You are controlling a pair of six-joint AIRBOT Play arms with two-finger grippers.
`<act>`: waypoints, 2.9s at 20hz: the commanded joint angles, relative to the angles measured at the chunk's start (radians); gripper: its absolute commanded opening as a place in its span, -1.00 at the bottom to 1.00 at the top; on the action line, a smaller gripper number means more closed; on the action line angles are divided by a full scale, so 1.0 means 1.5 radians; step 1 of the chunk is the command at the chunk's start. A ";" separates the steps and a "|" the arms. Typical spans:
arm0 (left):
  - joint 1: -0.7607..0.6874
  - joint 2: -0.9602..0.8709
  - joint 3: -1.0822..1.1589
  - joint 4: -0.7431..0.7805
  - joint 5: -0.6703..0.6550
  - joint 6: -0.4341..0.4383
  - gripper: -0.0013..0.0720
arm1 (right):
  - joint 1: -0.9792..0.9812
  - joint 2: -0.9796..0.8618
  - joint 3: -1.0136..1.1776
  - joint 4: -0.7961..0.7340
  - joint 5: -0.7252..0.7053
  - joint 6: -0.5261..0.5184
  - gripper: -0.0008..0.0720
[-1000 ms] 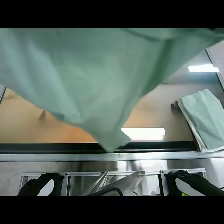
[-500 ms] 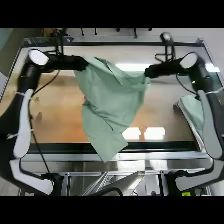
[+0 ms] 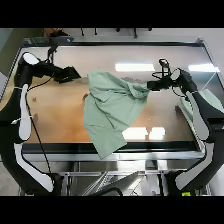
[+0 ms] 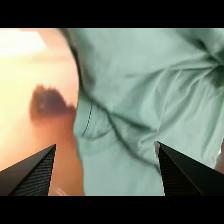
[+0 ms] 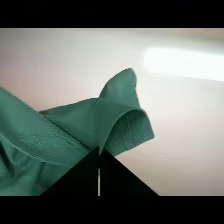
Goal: Fold the shirts.
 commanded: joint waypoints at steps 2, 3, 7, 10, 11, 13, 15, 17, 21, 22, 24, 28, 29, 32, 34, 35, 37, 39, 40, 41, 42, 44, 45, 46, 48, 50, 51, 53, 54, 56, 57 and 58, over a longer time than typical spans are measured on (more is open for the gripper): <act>0.044 0.105 -0.264 -0.001 -0.064 -0.003 0.95 | -0.036 0.018 0.001 0.007 0.019 0.005 -0.91; 0.037 0.126 -0.326 -0.002 -0.044 0.008 0.95 | -0.040 0.019 0.001 0.008 0.026 0.005 -0.91; -0.024 0.175 -0.500 -0.008 0.066 0.024 0.95 | -0.041 0.018 0.001 0.018 0.043 0.005 -0.91; -0.088 0.174 -0.550 -0.037 0.151 0.040 0.66 | -0.041 0.018 0.001 0.043 0.043 0.005 -0.91; -0.107 0.174 -0.554 -0.058 0.173 0.056 0.50 | -0.041 0.018 0.001 0.046 0.043 0.005 -0.91; -0.143 0.172 -0.543 -0.062 0.194 0.066 0.47 | -0.041 0.018 0.001 0.046 0.044 0.005 -0.91; -0.167 0.163 -0.530 -0.052 0.201 0.066 0.47 | -0.041 0.018 0.001 0.046 0.051 0.005 -0.91; -0.167 0.146 -0.522 -0.052 0.179 0.068 0.47 | -0.041 0.018 0.001 0.046 0.061 0.005 -0.91; -0.120 0.150 -0.510 -0.055 0.155 0.073 0.47 | -0.041 0.018 0.001 0.046 0.066 0.005 -0.91; -0.103 0.154 -0.505 -0.055 0.156 0.073 0.47 | -0.041 0.018 0.001 0.045 0.066 0.005 -0.91; -0.084 0.154 -0.504 -0.058 0.150 0.074 0.47 | -0.041 0.018 0.001 0.046 0.065 0.005 -0.91; -0.115 0.112 -0.504 -0.103 0.153 0.105 0.47 | -0.041 0.018 0.001 0.051 0.065 0.005 -0.91; -0.127 0.099 -0.504 -0.123 0.154 0.117 0.47 | -0.041 0.018 0.001 0.051 0.065 0.005 -0.91; -0.151 0.072 -0.503 -0.129 0.149 0.138 -0.91 | -0.041 0.018 0.001 0.053 0.066 0.005 -0.91; -0.142 0.078 -0.503 -0.128 0.140 0.138 -0.91 | -0.041 0.020 0.001 0.053 0.066 0.005 -0.91; -0.126 0.094 -0.501 -0.120 0.140 0.138 -0.91 | -0.042 0.024 0.001 0.053 0.066 0.006 -0.91; -0.071 0.139 -0.486 -0.067 0.143 0.122 -0.92 | -0.051 0.040 0.001 0.050 0.066 0.019 -0.91; 0.003 0.191 -0.458 0.016 0.136 0.079 -0.92 | -0.074 0.065 0.001 0.051 0.080 0.059 -0.91; 0.040 0.214 -0.448 0.031 0.131 0.070 -0.92 | -0.089 0.080 0.001 0.051 0.100 0.077 -0.91; 0.079 0.237 -0.445 0.026 0.127 0.070 -0.92 | -0.098 0.089 0.001 0.061 0.122 0.078 -0.91; 0.104 0.252 -0.446 0.023 0.124 0.071 -0.92 | -0.100 0.093 0.001 0.072 0.148 0.077 -0.88; 0.131 0.259 -0.447 0.023 0.097 0.080 -0.92 | -0.093 0.092 0.000 0.085 0.209 0.042 0.32; 0.136 0.259 -0.456 0.022 0.092 0.084 -0.92 | -0.089 0.091 0.000 0.084 0.239 0.035 0.75; 0.136 0.259 -0.470 0.022 0.094 0.090 -0.92 | -0.087 0.091 0.000 0.082 0.271 0.023 0.74; 0.135 0.259 -0.498 0.026 0.104 0.112 -0.92 | -0.089 0.092 -0.001 0.073 0.341 -0.009 0.37; 0.136 0.259 -0.515 0.035 0.116 0.117 -0.92 | -0.090 0.095 -0.025 0.068 0.420 -0.032 0.28; 0.140 0.259 -0.519 0.033 0.117 0.119 -0.92 | -0.085 0.104 -0.059 0.070 0.443 -0.044 0.29; 0.140 0.259 -0.519 0.034 0.117 0.129 -0.92 | -0.071 0.138 -0.159 0.091 0.432 -0.096 0.29; 0.140 0.259 -0.519 0.035 0.117 0.129 -0.92 | -0.061 0.155 -0.207 0.098 0.392 -0.128 0.32; 0.140 0.259 -0.519 0.034 0.120 0.129 -0.92 | -0.042 0.166 -0.272 0.097 0.286 -0.154 0.97; 0.140 0.259 -0.519 0.034 0.121 0.129 -0.92 | -0.038 0.159 -0.285 0.096 0.227 -0.156 0.97; 0.140 0.259 -0.519 0.034 0.120 0.129 -0.92 | -0.035 0.147 -0.286 0.096 0.184 -0.155 0.97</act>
